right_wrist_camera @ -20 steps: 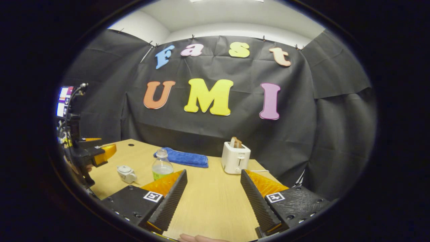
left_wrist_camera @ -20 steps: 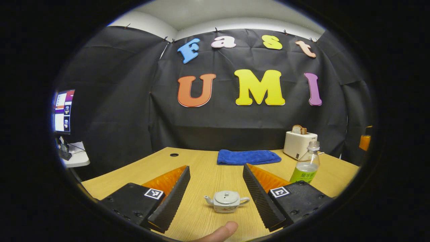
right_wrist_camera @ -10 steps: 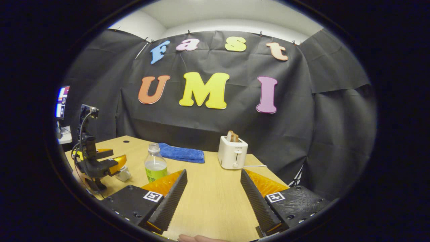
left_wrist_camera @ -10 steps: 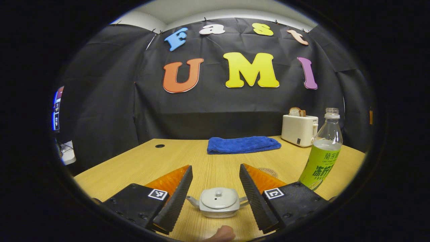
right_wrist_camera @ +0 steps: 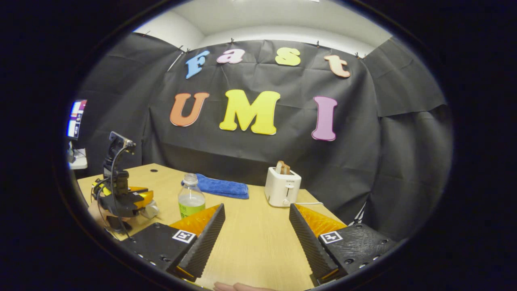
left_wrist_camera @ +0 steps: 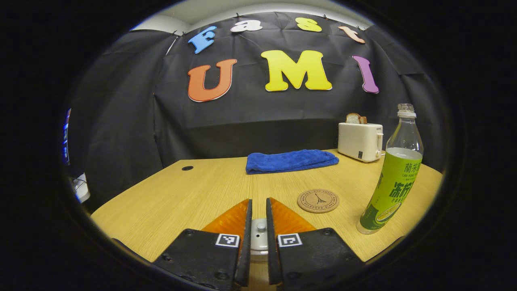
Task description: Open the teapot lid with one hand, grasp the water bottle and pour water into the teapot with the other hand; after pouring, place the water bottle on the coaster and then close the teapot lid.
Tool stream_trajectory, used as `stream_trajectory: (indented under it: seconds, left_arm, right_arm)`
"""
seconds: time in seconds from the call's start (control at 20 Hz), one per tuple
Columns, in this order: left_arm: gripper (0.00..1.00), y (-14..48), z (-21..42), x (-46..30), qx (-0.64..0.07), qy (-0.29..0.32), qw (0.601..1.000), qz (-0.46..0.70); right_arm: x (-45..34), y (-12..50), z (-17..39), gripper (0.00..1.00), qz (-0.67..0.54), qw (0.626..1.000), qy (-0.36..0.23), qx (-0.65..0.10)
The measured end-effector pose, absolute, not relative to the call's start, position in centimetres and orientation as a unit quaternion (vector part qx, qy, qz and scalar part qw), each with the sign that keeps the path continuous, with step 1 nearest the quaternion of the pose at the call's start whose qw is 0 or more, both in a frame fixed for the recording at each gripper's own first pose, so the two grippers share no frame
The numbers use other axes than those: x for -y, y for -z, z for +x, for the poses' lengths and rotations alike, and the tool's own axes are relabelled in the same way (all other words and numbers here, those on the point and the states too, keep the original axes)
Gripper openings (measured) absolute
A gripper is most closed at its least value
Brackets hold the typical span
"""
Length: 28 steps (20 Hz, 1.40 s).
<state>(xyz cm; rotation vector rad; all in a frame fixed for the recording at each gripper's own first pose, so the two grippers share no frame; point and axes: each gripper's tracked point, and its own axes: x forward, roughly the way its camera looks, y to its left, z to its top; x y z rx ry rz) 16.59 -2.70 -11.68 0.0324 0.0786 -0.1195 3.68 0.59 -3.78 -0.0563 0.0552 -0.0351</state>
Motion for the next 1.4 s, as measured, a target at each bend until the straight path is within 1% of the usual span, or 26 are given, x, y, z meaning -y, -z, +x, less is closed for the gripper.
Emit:
stream_trajectory:
  seconds: [0.05, 0.1, 0.2, 0.3, 0.45, 0.55, 0.6, 0.65, 0.7, 0.75, 0.9, 0.95, 1.05, 1.15, 1.2, 1.25, 1.35, 1.4]
  left_arm:
    - [0.17, 11.7, 16.5, 2.9, -0.038, 0.06, 0.997, 0.016]
    - [0.1, 11.6, 16.4, 2.8, -0.037, 0.057, 0.997, 0.019]
    - [0.06, 11.4, 16.5, 2.8, -0.035, 0.054, 0.998, 0.024]
    - [0.04, 10.4, 16.0, 2.6, -0.031, 0.053, 0.998, 0.018]
    - [0.03, 7.1, 14.5, 2.4, -0.009, 0.054, 0.998, 0.009]
    - [0.03, 4.9, 13.0, 1.7, 0.001, 0.045, 0.999, 0.006]
    - [0.03, 4.1, 12.1, 1.5, 0.0, 0.046, 0.999, 0.0]
    - [0.03, 3.3, 11.1, 1.4, 0.0, 0.048, 0.999, -0.01]
    - [0.03, 2.8, 10.1, 1.2, -0.004, 0.052, 0.998, -0.018]
    - [0.03, 2.4, 9.1, 0.9, -0.008, 0.052, 0.998, -0.024]
    - [0.03, 2.0, 6.7, -1.7, -0.011, 0.021, 1.0, -0.015]
    - [0.03, 2.4, 6.2, -2.0, -0.02, 0.02, 0.999, -0.015]
    - [0.03, 2.6, 5.2, -1.3, -0.03, 0.04, 0.999, -0.008]
    - [0.03, 1.7, 4.5, -1.6, -0.022, 0.046, 0.999, 0.001]
    - [0.03, 1.3, 4.2, -1.9, -0.018, 0.05, 0.999, 0.001]
    - [0.03, 1.1, 3.8, -1.9, -0.018, 0.058, 0.998, -0.006]
    - [0.03, 0.7, 3.3, -2.4, -0.018, 0.067, 0.997, -0.025]
    - [0.03, 0.7, 3.4, -2.8, -0.021, 0.063, 0.997, -0.029]
  right_arm:
    - [-0.6, 3.9, 3.8, 0.96, -0.028, 0.999, 0.017, -0.029]
    - [-0.7, 4.1, 3.8, 0.96, -0.028, 0.999, 0.014, -0.03]
    - [-1.2, 4.2, 4.0, 0.96, -0.026, 0.999, 0.006, -0.031]
    - [-2.1, 4.5, 4.2, 0.96, -0.019, 0.999, -0.009, -0.03]
    - [-4.5, 5.7, 5.0, 0.96, -0.004, 0.999, -0.041, -0.031]
    - [-5.3, 6.0, 5.5, 0.96, 0.016, 0.999, -0.046, -0.016]
    - [-5.8, 6.2, 5.9, 0.96, 0.031, 0.998, -0.053, -0.011]
    - [-6.7, 7.1, 6.3, 0.98, 0.048, 0.997, -0.064, -0.014]
    - [-7.7, 7.9, 6.5, 0.95, 0.065, 0.995, -0.079, -0.02]
    - [-8.7, 8.6, 6.7, 0.95, 0.08, 0.992, -0.097, -0.025]
    - [-11.1, 10.4, 7.8, 0.96, 0.1, 0.986, -0.129, -0.044]
    - [-11.6, 10.8, 8.2, 0.96, 0.101, 0.985, -0.134, -0.044]
    - [-12.8, 11.5, 9.5, 0.96, 0.097, 0.984, -0.14, -0.05]
    - [-13.8, 11.8, 10.7, 0.96, 0.087, 0.985, -0.141, -0.054]
    - [-14.0, 12.0, 11.4, 0.92, 0.075, 0.987, -0.134, -0.055]
    - [-14.2, 12.5, 12.1, 0.96, 0.064, 0.988, -0.129, -0.056]
    - [-15.1, 13.4, 12.9, 0.96, 0.05, 0.988, -0.128, -0.069]
    - [-15.4, 13.4, 13.3, 0.92, 0.044, 0.989, -0.127, -0.069]
